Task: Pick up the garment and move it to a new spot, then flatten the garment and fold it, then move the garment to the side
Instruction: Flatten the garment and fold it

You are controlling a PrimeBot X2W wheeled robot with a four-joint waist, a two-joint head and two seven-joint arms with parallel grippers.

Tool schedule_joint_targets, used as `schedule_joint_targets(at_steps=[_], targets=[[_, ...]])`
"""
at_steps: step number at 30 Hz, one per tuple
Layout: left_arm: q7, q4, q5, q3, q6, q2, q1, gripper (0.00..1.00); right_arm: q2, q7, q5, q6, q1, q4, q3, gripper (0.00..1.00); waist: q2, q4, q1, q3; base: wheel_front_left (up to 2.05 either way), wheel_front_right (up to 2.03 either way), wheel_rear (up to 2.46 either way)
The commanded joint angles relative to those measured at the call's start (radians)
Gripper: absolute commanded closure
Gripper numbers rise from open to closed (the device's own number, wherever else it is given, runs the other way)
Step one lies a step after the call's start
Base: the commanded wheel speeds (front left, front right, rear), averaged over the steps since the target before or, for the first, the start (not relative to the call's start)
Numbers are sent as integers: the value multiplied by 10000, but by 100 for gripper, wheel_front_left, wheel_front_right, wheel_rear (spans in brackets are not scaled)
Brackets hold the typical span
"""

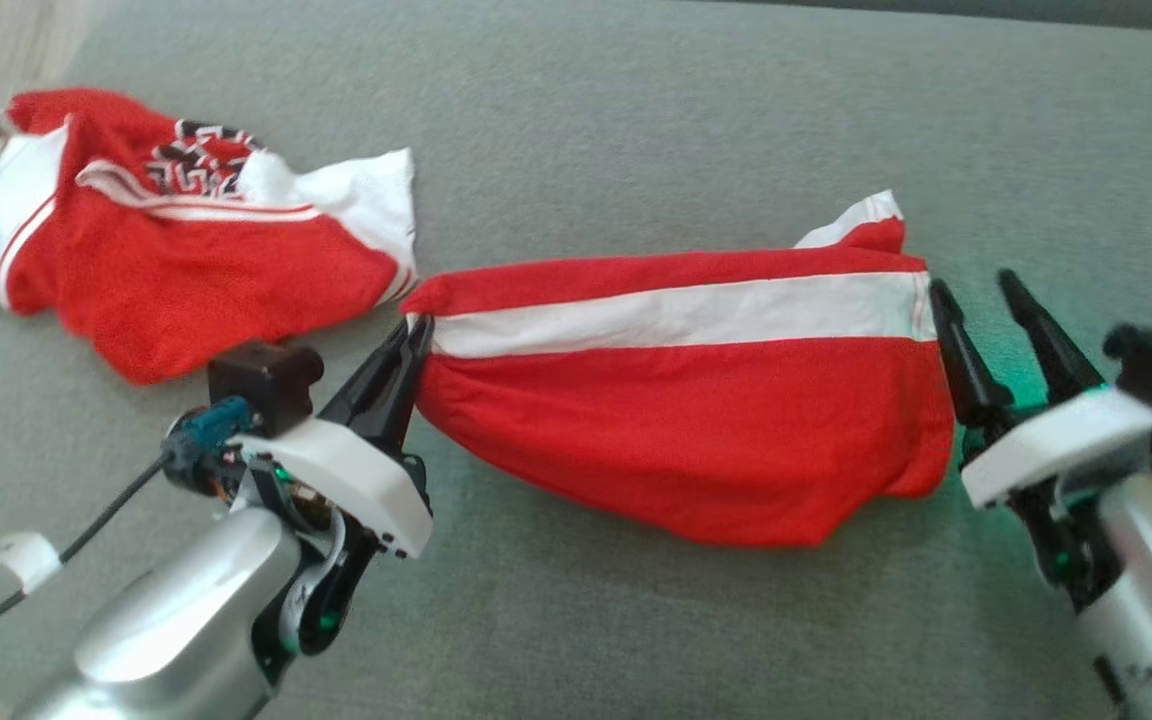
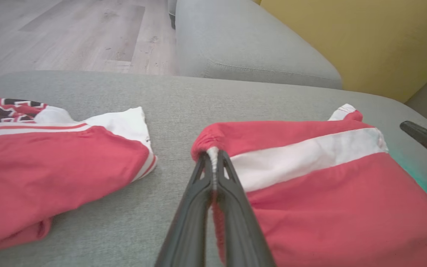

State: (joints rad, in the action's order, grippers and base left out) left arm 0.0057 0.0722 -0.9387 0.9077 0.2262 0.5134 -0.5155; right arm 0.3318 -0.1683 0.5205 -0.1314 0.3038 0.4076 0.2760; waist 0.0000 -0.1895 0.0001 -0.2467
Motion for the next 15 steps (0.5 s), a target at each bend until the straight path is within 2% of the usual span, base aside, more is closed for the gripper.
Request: schedule_joint_targets(at_steps=[1,6,11,12,14,15], targets=[[-176,-22,147,-434,-82,181,-598,100,674,617,1331,7,431,-200,842,0,0,-297,-1,-224,0,0,0],[-260,335,224,-373,-237,-60,-874,100,1807,1586,3570,7,832,-392,2070,0,0,-567,-1,-350,0,0,0],[-293,534,226,-329,-316,-194,-968,100,2242,1856,4710,7,894,-657,2879,0,0,-654,-1,-335,0,0,0],[-300,578,216,-328,-332,-210,-979,100,2348,1836,4907,7,914,-773,3063,28,0,-657,-1,-324,0,0,0],[-322,657,206,-324,-359,-225,-986,100,2554,1608,5167,7,973,-894,3321,100,0,-644,-1,-287,0,0,0],[-335,694,204,-325,-367,-219,-983,100,2639,1474,5255,7,1017,-932,3447,100,0,-621,-1,-258,0,0,0]])
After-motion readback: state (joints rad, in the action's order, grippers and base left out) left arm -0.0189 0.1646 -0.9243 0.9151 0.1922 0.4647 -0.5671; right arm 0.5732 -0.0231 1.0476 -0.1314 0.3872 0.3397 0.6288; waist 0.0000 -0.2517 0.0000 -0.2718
